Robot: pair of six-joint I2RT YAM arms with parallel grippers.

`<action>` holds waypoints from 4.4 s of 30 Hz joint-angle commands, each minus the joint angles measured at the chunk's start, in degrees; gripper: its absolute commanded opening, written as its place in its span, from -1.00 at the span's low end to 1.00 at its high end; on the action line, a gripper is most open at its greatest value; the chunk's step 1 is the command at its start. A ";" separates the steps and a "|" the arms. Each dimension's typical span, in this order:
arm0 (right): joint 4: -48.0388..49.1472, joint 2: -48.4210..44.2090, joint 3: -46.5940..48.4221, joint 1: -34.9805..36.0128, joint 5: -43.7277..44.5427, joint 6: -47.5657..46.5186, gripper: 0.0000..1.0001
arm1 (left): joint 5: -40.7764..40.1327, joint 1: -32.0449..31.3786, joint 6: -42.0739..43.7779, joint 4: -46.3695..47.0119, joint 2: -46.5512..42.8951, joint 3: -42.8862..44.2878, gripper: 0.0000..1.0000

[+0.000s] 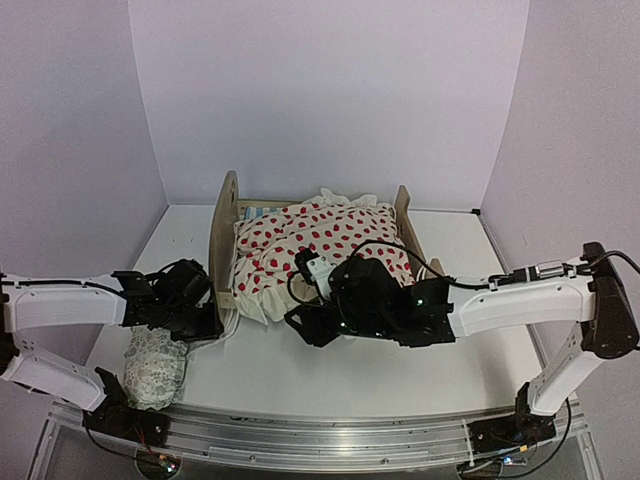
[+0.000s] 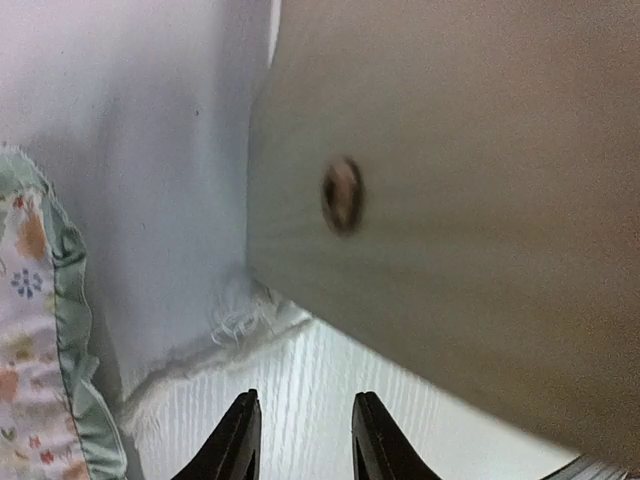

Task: Set up the pet bed
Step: Cross the left ropes of the mattress closest to the robot.

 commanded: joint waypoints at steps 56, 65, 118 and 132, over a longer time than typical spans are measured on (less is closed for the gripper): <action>-8.98 2.99 3.22 0.00 1.25 4.21 -0.12 | -0.79 4.40 3.80 -0.44 -2.26 4.29 -1.00; -6.33 6.57 4.96 0.00 -0.46 4.06 -0.13 | 0.75 4.41 2.11 -4.76 -5.29 5.60 -1.00; -1.58 14.60 8.21 0.00 -3.79 3.12 -0.14 | 19.85 2.78 -3.85 9.56 -1.18 -2.02 -0.40; 14.77 25.56 12.61 1.36 -5.51 10.75 0.09 | 3.09 4.18 -2.17 -13.67 -10.68 8.36 0.04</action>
